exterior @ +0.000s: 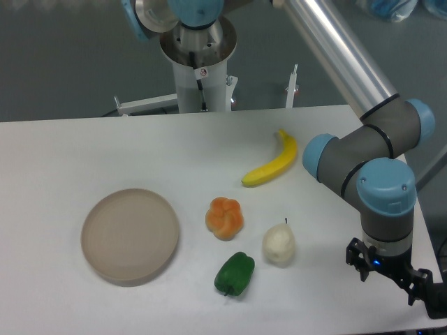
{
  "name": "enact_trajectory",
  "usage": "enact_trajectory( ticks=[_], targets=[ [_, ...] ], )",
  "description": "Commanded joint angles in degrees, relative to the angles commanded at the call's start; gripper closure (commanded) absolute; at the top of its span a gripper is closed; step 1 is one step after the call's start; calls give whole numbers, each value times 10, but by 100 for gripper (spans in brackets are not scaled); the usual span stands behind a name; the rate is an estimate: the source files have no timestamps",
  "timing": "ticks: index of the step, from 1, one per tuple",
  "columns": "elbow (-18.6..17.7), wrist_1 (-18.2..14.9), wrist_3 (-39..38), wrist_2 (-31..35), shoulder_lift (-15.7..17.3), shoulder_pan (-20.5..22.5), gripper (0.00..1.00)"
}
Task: Pick up the banana from the table
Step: 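Move the open gripper over the yellow banana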
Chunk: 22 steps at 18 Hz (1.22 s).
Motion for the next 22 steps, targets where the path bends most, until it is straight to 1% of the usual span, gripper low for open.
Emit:
enact_trajectory(
  ticks=[6,8,12,13,14,15,17,18,19,20,21,22],
  targets=[
    [-9,-1,0,-1,6,0,0],
    [-15,-2,1,-4,14,2,0],
    [-75,-5,1,-13,57,11,0],
    [-85,-6,2,-14,66,11,0],
    [-93,-14,2,-13,75,11,0],
    [-101,-31,2,-13,83,12,0],
    [-116,-104,2,-12,111,20,0],
    [-126,-124,2,-12,121,25,0],
    [-160,-168,3,-21,149,40,0],
    [-178,-180,10,-26,163,49,0],
    [-198,-184,24,-27,176,54,0],
    [-220,-180,42,-26,187,55,0]
  ],
)
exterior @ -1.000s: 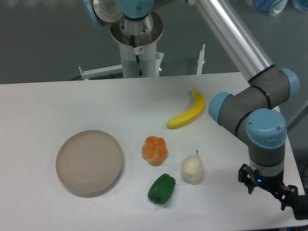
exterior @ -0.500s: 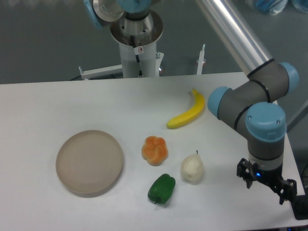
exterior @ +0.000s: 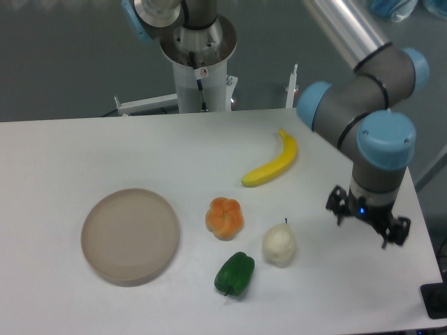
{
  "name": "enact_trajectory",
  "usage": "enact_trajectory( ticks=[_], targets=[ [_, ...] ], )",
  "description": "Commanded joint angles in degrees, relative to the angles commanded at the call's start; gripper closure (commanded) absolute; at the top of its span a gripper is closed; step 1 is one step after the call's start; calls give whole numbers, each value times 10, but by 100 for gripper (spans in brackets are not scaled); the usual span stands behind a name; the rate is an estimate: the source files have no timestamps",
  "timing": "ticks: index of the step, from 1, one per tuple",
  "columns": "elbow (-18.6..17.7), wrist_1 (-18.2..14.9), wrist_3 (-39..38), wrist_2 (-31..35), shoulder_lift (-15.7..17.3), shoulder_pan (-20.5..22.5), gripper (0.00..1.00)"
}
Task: Pick up the banana from the table
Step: 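Move the open gripper over the yellow banana, then lower the gripper around the banana's middle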
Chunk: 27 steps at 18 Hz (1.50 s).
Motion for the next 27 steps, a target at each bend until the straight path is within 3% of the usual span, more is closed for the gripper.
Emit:
enact_trajectory(
  ticks=[3,4,7,9,11,14,19,23,27],
  targets=[
    [-54,5,27,1,29,13,0],
    [-90,11,44,2,49,17,0],
    [-149,36,59,-1,67,22,0],
    [-198,71,56,3,82,19,0],
    [-243,129,56,3,90,21,0],
    [-265,145,55,6,92,21,0],
    [-346,163,37,4,141,18,0],
    [-373,242,-9,1,126,11,0],
    [-374,254,7,4,112,9,0]
  ],
)
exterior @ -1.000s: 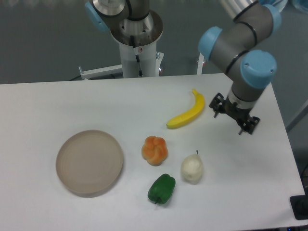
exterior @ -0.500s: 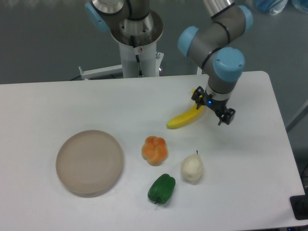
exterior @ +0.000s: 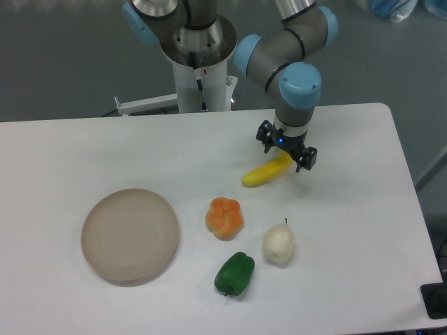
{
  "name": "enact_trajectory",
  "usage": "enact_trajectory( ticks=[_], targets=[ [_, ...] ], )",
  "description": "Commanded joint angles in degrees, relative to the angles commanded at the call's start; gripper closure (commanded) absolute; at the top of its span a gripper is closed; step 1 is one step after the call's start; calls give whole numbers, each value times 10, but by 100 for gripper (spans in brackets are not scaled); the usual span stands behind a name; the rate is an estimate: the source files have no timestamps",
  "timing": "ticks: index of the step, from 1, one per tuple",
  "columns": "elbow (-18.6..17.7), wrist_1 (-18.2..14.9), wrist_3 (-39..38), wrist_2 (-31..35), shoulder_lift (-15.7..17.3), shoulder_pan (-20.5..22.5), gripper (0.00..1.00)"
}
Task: Pick up the banana from the table
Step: 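Lower the gripper around the banana's middle, then close the gripper on the banana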
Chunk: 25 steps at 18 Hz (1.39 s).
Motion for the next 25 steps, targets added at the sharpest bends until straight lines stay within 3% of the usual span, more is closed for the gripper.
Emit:
enact_trajectory(
  ticks=[8,9,10,11,12,22,25],
  targets=[
    [-10,1,0,0,-11,0,1],
    [-9,0,-1,0,-10,0,18],
    [-8,-1,2,-2,-8,1,47],
    [-7,-1,3,-2,-9,0,66],
    [-6,-1,4,-2,-9,0,72],
    [-4,-2,3,-1,-9,1,78],
    [13,-6,3,0,-4,1,79]
  ],
)
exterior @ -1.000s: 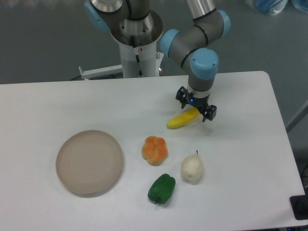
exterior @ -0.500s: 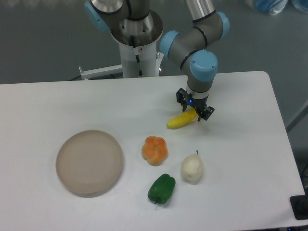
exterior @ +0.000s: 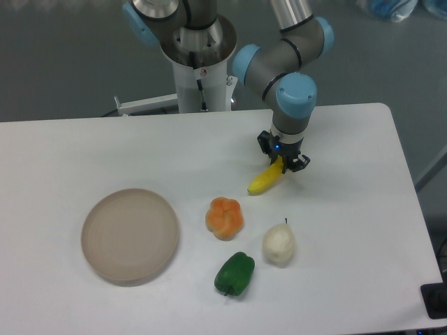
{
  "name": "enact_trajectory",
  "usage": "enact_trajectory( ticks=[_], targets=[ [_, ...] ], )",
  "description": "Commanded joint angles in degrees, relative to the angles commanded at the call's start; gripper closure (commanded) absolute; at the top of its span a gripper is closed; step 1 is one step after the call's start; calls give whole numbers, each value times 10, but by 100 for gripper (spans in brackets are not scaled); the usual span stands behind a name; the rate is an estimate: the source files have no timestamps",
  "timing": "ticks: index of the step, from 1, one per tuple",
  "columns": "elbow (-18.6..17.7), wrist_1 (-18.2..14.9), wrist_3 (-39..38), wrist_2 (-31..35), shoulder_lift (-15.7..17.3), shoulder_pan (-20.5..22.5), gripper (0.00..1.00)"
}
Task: Pick up the banana from the table
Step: 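Close the gripper on the banana, then lift the held banana up off the table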
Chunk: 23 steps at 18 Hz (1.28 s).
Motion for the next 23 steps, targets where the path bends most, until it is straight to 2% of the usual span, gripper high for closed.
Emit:
enact_trajectory(
  ticks=[3,5,7,11,13,18,23],
  targets=[
    [42,-8,-1,-4,15,-9,79],
    [84,-22,-2,-5,17,-11,79],
    [125,-22,-2,-5,16,-22,78],
    [235,-33,-10,-3,-36,-42,79],
    [263,-36,-11,-2,-53,-52,79],
    [279,-36,-11,-4,-58,-55,79],
    [278,-35,-11,-4,-59,-55,78]
  ],
)
